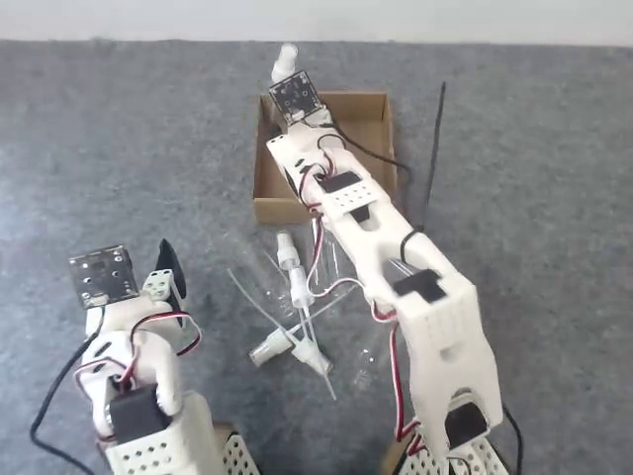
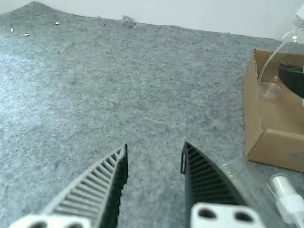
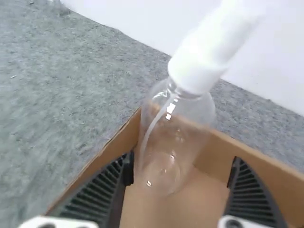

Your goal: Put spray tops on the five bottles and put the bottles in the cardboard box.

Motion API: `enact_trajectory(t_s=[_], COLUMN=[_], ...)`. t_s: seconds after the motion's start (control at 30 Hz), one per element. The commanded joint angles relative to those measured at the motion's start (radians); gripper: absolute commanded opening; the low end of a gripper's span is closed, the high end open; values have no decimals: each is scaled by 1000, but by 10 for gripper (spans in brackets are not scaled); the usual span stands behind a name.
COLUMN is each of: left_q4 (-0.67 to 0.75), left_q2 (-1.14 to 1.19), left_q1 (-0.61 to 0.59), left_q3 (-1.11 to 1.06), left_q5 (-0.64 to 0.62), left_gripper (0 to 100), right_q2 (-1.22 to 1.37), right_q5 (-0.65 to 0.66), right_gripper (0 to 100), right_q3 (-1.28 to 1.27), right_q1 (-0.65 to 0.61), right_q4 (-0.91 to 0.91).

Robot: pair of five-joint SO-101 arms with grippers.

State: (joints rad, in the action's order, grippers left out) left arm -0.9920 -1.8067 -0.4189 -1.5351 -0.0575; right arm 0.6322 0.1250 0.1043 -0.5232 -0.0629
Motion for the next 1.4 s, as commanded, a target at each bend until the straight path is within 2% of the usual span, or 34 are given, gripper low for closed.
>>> enact_trajectory(t_s=[0.0,0.47,0.8,1.07,1.37], left_q4=[-3,-2,-2,-2,-3], left_q2=[-8,-8,-8,-8,-8], left_q1=[-5,-8,-8,-8,-8], left_q3=[8,8,8,7,7], left_q5=[-5,-3,-3,-3,-3], left_gripper=[177,175,174,174,174], right_q2=[-211,-720,-1041,-1113,-1112], right_q5=[18,18,11,18,14], right_gripper=[272,271,271,271,271], right_q3=[-97,-557,-643,-644,-646], right_q1=[12,5,-4,1,82], right_q4=[-4,-38,-572,-966,-1150])
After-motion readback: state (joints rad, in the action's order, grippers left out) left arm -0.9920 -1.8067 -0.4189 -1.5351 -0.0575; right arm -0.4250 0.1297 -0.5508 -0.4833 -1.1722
